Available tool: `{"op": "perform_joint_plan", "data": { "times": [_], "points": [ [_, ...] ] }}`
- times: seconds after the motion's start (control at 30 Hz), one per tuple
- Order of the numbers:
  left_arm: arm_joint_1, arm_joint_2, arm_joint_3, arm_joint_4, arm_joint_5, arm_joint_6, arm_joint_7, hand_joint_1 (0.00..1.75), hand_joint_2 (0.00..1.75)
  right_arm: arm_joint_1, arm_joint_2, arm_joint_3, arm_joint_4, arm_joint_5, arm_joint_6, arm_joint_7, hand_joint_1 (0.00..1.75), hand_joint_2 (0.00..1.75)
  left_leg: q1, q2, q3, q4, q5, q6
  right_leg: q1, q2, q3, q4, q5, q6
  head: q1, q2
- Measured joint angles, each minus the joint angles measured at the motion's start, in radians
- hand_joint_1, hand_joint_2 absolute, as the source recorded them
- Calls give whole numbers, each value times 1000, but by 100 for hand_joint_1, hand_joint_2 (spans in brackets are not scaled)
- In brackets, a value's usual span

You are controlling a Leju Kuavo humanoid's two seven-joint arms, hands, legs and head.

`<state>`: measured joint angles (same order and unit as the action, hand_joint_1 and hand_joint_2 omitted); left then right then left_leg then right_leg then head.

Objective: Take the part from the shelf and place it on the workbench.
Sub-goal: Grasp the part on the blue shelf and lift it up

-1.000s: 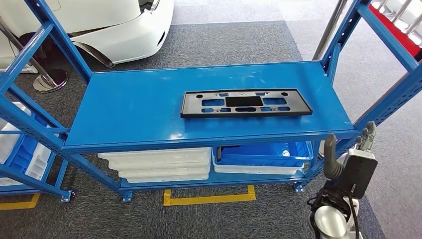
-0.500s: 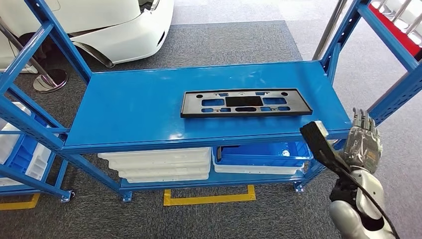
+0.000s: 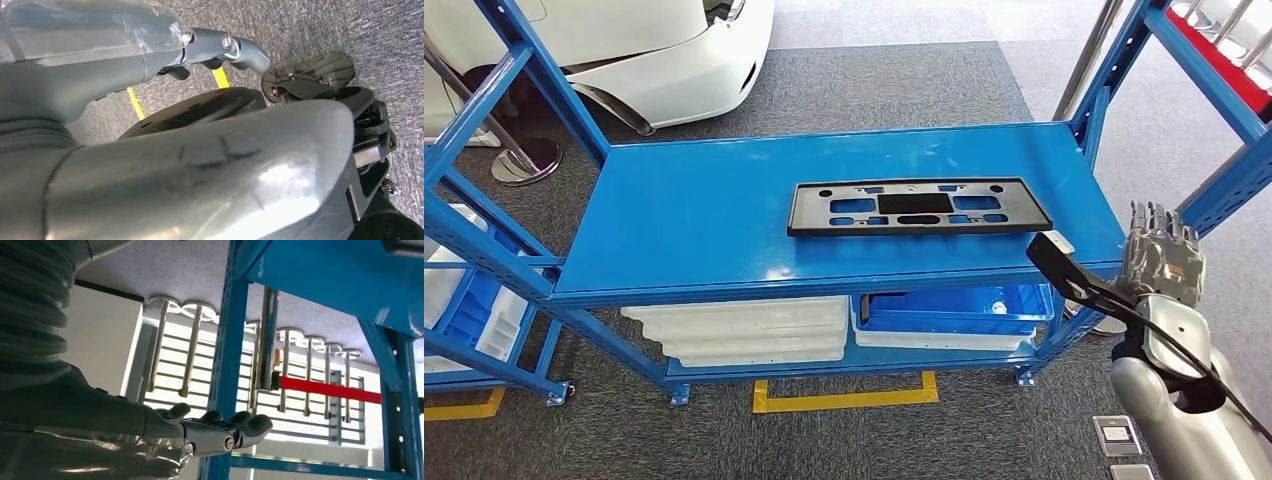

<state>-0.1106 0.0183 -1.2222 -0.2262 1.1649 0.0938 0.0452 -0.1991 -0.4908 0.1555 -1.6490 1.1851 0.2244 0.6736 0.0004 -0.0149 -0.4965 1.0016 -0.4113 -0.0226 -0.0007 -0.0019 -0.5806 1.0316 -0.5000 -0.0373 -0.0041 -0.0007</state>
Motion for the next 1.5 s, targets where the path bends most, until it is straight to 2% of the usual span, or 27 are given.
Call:
{"op": "perform_joint_plan", "data": {
  "times": [0.23, 0.33, 0.43, 0.67, 0.93, 1.07, 1.3, 1.5],
  "points": [
    [0, 0, 0, 0, 0, 0, -1, 0, 0, -42, -39, 42, 63, -2, -5, -2, 0, 175, 0, 0, -1, 0, 0, 0, 0, 0, -1, 0, 0, 0, 0, 0],
    [0, 1, 0, 0, 1, 0, -6, 0, 0, -58, -52, 68, 84, -2, -33, -35, 0, 175, 0, 0, -1, 0, 0, 0, 0, 0, -1, 0, 0, 0, 0, 0],
    [-1, 1, 0, 0, 3, 0, -17, 0, 0, -89, -60, 111, 113, -4, -105, -110, 0, 175, 1, 0, -1, 0, 0, 0, 0, 0, -1, 0, 0, 0, -1, 0],
    [-8, 1, -1, 0, -5, -3, -48, 0, 0, -154, -60, 227, 184, -31, -358, -285, 0, 175, 1, 0, -1, 0, 0, 0, 1, 0, -1, 0, 0, 0, -1, 0],
    [-13, 1, -3, 0, -10, 0, -48, 0, 0, -199, -56, 343, 237, -73, -510, -409, 0, 175, 1, 0, -2, 0, 0, 0, 1, 0, -1, 0, 0, 0, -1, 0],
    [-15, 1, -5, 0, -11, -2, -48, 0, 0, -212, -49, 385, 259, -127, -532, -429, 0, 175, 1, 0, -2, 0, 0, 0, 1, 0, -1, 0, 0, 0, 0, 0],
    [-17, 1, -7, 0, -10, -4, -51, 0, 0, -221, -37, 431, 289, -342, -529, -480, 0, 175, 1, 0, -1, 0, 0, 0, 1, 0, -1, 0, 0, 0, 0, 0],
    [-17, 1, -8, 0, -13, -7, -58, 0, 0, -223, -36, 456, 295, -355, -528, -471, 0, 175, 1, 0, -1, 0, 0, 0, 1, 0, -2, 0, 0, 0, -1, 0]
  ]
}}
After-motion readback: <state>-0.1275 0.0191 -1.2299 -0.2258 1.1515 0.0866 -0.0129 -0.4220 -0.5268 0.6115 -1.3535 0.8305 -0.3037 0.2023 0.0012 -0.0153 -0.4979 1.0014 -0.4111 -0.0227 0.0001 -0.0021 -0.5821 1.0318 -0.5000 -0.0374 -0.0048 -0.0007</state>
